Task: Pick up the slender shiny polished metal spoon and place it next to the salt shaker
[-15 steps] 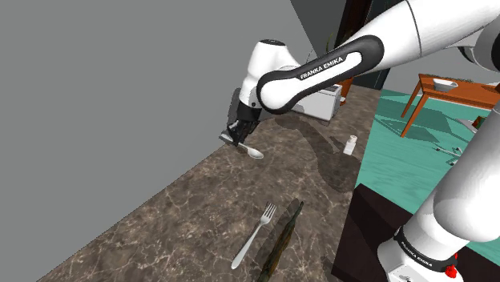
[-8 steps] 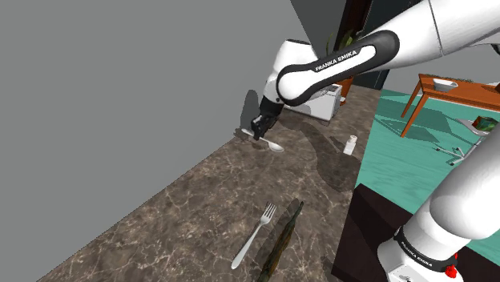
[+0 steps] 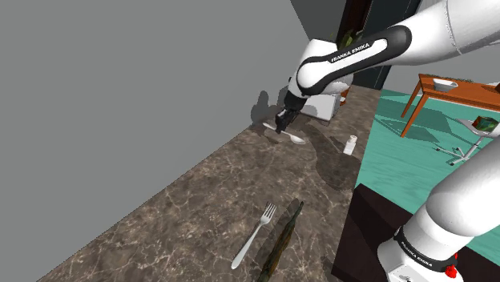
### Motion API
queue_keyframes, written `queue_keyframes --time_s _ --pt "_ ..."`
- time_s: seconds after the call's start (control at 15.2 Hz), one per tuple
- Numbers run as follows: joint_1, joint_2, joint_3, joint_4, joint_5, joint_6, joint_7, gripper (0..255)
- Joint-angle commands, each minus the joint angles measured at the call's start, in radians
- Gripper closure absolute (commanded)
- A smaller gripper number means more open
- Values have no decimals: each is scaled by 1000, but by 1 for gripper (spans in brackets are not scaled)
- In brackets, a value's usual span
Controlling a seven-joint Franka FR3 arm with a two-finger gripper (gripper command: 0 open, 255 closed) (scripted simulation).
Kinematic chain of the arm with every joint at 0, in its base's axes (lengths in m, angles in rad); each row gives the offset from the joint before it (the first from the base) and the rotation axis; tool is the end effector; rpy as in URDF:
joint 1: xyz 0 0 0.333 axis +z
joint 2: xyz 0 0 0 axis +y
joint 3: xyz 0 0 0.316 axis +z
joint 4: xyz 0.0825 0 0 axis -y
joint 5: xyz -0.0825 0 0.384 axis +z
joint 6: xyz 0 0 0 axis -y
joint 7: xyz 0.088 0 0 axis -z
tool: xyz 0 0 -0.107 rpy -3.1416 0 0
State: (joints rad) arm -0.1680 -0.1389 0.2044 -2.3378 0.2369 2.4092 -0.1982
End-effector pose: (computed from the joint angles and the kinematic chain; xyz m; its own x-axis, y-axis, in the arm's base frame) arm 0.5054 0.0211 0.4108 0.9732 0.0602 0.2221 0.0887 -0.9887 -0.1207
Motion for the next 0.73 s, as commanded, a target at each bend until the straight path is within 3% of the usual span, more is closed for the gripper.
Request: queue_keyframes --time_s 0.0,0.66 --pt "-20 -17 -34 -16 13 -10 -64 255" --pt "-126 -19 -197 -7 35 -72 -340 255"
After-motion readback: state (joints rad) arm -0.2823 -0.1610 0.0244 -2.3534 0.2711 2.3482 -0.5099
